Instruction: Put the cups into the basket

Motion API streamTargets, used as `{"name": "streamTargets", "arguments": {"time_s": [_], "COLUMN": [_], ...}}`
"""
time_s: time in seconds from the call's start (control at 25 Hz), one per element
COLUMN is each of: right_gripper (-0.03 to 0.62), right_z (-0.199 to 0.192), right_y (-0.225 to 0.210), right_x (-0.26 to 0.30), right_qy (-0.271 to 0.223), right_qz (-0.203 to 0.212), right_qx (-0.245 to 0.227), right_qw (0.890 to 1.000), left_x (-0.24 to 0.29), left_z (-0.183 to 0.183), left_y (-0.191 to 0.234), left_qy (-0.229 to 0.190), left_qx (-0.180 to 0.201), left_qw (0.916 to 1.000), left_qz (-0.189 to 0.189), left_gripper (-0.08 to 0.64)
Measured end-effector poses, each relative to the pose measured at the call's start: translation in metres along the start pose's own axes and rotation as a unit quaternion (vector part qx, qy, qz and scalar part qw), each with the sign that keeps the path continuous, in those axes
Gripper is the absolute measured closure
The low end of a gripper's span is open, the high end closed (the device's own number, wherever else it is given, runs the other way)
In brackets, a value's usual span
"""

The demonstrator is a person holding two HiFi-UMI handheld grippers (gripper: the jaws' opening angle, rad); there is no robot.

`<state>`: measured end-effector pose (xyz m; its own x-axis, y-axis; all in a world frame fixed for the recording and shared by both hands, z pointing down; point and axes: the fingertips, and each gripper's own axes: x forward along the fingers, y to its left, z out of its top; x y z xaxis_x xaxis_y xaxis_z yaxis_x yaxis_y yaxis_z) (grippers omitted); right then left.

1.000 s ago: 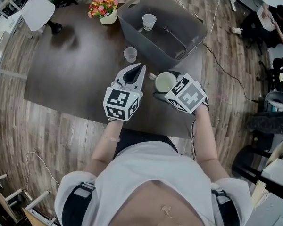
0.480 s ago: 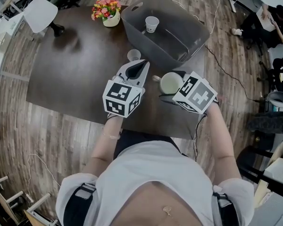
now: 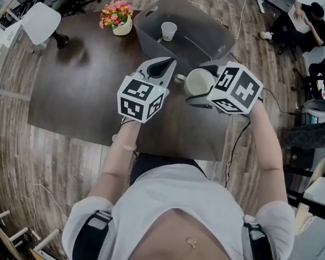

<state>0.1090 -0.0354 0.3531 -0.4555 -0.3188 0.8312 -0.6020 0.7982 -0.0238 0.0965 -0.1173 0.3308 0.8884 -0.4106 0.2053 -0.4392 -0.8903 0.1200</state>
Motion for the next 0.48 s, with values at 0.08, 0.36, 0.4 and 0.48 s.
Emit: {"name": "streamTargets", "arguments": {"time_s": [0.08,0.36,0.4,0.48], "right_gripper": [0.179,0.179,0.179,0.179], "right_z": [0.007,0.026,0.029,0.035], "right_y": [-0.008,-0.046,-0.053,-0.067], "right_x": [-0.004,-0.021,-0.023,-0.028], "right_qy": [-0.003,-0.014,-0.016,-0.017], "right_qz": [0.002,0.003,0.002,-0.005], "right_qx": [-0.002,-0.002,0.0,0.001], "right_qw": [1.0,1.0,1.0,1.0], "left_x": [0.006,0.021,0.023,0.027], "left_z": [0.009,0.049,0.053,0.064], "left_y": [0.004,0.026,0.03,0.04], "left_qy": [-0.003,-0.02,-0.022,-0.027], "left_qx": [0.008,0.021,0.023,0.026], "left_qw": [1.0,0.9995,0.9994,0.9993], "left_qz": [-0.005,-0.014,-0.014,-0.009], "left_gripper": [0.549,0.549,0.549,0.549]}}
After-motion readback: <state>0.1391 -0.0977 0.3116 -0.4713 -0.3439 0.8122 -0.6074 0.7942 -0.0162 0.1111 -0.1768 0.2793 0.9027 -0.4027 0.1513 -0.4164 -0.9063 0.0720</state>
